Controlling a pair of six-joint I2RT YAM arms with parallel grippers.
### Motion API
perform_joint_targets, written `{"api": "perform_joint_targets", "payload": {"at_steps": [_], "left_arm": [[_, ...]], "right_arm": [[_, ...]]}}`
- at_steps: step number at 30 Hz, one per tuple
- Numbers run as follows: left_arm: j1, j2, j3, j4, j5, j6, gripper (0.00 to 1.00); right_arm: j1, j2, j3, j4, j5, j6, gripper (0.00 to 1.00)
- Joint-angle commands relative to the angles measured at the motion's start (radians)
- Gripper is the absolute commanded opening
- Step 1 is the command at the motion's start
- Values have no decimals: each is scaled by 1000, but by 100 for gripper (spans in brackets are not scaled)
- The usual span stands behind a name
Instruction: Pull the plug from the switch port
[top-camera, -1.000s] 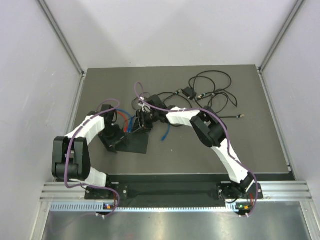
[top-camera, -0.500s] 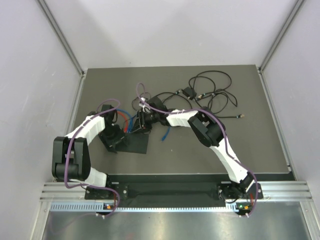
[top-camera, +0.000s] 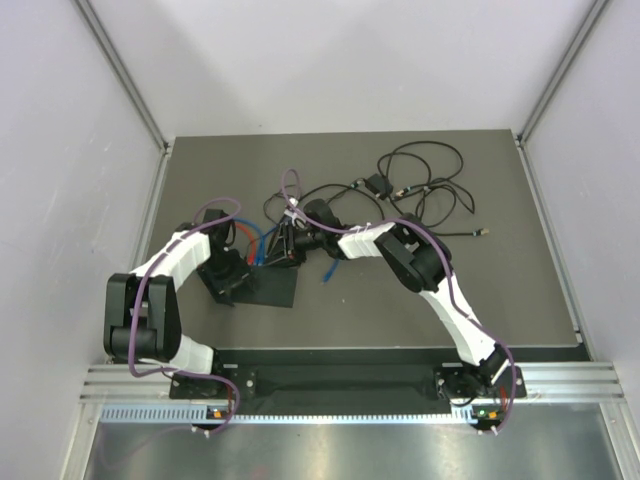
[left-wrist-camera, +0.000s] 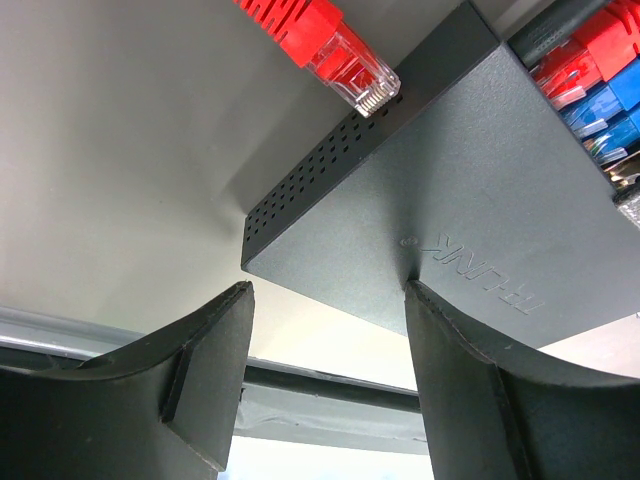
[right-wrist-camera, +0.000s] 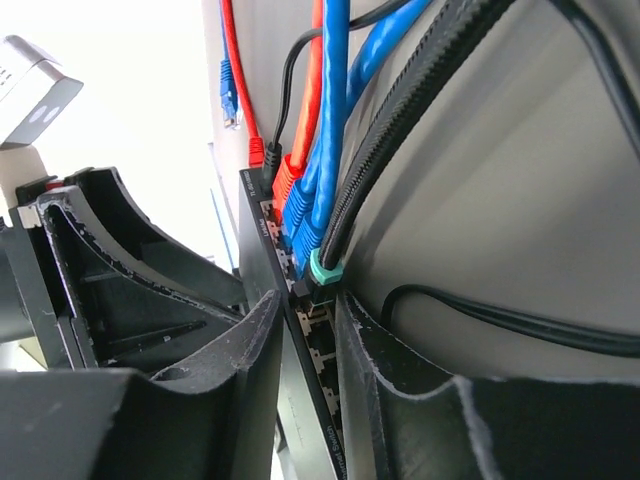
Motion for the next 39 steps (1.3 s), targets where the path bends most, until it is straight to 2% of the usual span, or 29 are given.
{"api": "perform_joint_targets", "payload": {"at_steps": [1,7,11,16,21,31,34,39], "left_arm": [[-13,32,-62,-73,-115,14,67],[-14,34,-63,-73,-115,13,67],[-16,32,-62,-73,-115,14,67],[-17,34,-63,-73,-116,14,67],[-19,34,-63,-73,-118,16,67],[-21,37,-62,-71,-117,16,67],[-21,37,-62,-71,-116,14,67],[-24,35,-62,-73,-115,16,67]], "right_arm": [[-6,42,16,33,15,6,26],[-9,56,-6,124,12,95,26],[-16,68,-53,281,4,228,27],[-21,74,-81,322,7,264,26],[-19,54,-41,136,5,108,25],[-18,46,0,1,11,-40,28],[-18,53,8,-11,19,-29,20],[-16,57,19,12,28,0,18]]}}
